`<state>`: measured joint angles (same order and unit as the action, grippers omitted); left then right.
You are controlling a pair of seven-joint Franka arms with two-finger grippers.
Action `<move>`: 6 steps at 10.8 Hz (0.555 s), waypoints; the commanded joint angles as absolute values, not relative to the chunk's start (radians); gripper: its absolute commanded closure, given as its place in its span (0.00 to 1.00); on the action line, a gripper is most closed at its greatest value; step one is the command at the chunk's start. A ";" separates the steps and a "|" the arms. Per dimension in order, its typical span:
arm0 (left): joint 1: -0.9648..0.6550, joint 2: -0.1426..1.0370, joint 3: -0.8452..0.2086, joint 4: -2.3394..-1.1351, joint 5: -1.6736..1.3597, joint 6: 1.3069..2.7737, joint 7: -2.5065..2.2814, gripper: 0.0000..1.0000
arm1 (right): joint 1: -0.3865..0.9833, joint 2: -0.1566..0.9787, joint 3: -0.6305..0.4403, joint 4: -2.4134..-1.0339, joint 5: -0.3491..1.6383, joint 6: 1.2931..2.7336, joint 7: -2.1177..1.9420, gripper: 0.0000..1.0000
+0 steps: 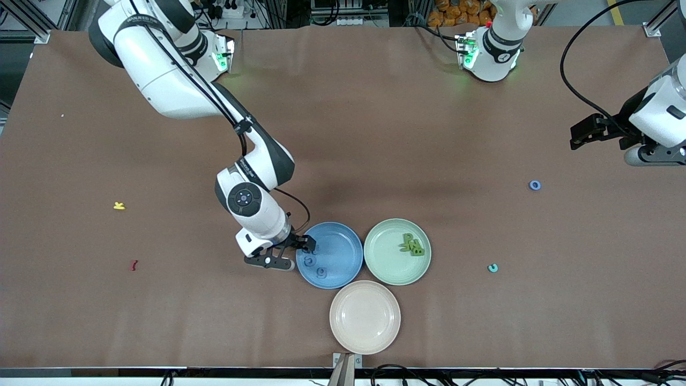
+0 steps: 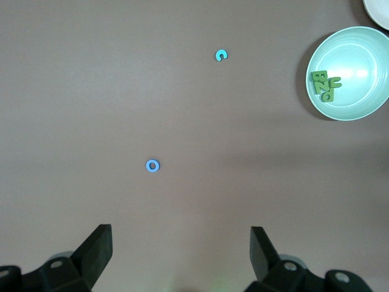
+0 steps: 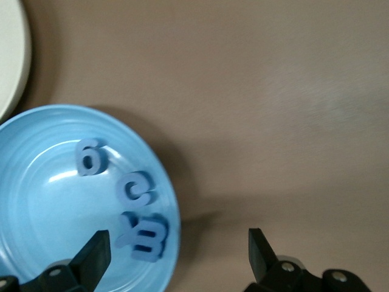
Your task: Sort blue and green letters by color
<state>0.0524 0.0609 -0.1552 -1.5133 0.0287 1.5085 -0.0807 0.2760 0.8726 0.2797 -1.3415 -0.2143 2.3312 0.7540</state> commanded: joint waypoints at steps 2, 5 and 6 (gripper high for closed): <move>0.060 0.067 -0.158 -1.494 0.008 1.505 -0.072 0.00 | 0.135 0.683 0.278 -1.530 -0.226 2.252 0.518 0.00; 0.058 0.067 -0.158 -1.496 0.008 1.505 -0.074 0.00 | 0.054 0.524 0.253 -1.727 -0.225 2.255 0.365 0.00; 0.058 0.067 -0.158 -1.496 0.008 1.505 -0.072 0.00 | 0.031 0.465 0.252 -1.788 -0.225 2.255 0.333 0.00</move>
<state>0.0524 0.0619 -0.1553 -1.5120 0.0286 1.5085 -0.0807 0.0693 0.6358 0.2559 -1.5830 -0.2194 2.2448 0.3959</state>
